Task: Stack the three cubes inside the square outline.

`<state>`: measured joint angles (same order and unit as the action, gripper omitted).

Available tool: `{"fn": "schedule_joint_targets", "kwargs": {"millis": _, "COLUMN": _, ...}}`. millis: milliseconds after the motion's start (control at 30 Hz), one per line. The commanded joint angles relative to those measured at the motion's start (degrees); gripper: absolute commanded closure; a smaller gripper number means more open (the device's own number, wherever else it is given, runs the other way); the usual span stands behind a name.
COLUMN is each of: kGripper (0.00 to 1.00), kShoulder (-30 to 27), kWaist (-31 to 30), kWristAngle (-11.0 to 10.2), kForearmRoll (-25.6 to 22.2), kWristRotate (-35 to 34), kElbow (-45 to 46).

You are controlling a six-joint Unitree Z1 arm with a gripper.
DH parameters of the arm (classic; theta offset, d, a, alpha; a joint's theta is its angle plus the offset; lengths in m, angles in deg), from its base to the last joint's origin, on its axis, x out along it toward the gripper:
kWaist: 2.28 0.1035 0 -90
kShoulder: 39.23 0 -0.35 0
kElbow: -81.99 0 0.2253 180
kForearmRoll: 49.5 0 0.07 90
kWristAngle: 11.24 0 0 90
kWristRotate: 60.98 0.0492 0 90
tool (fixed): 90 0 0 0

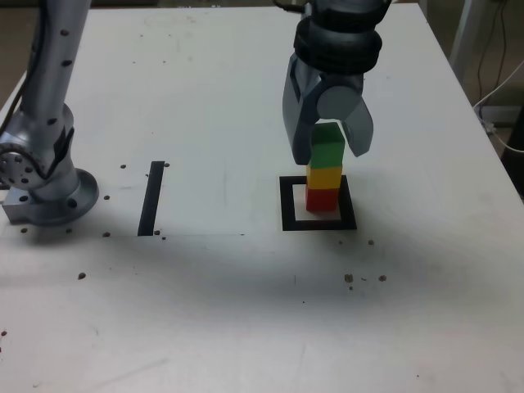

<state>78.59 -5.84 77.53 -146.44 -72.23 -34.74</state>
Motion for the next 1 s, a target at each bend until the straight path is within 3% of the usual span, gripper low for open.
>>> {"fn": "schedule_joint_targets", "kwargs": {"millis": 0, "kGripper": 0.0, "kShoulder": -0.3, "kWaist": -0.13, "kWristAngle": -0.09, "kForearmRoll": -0.24, "kWristRotate": -0.18, "kElbow": 0.13}}
{"fn": "schedule_joint_targets", "kwargs": {"millis": 533, "kGripper": 0.0, "kShoulder": -3.77, "kWaist": -0.92, "kWristAngle": -0.37, "kForearmRoll": -0.85, "kWristRotate": -2.92, "kElbow": 1.57}}
{"fn": "schedule_joint_targets", "kwargs": {"millis": 700, "kGripper": 0.0, "kShoulder": -8.94, "kWaist": -2.19, "kWristAngle": 1.04, "kForearmRoll": -0.71, "kWristRotate": -11.79, "kElbow": 6.39}}
{"fn": "schedule_joint_targets", "kwargs": {"millis": 967, "kGripper": 0.0, "kShoulder": -16.28, "kWaist": -3.38, "kWristAngle": 6.67, "kForearmRoll": 0.89, "kWristRotate": -30.16, "kElbow": 18.11}}
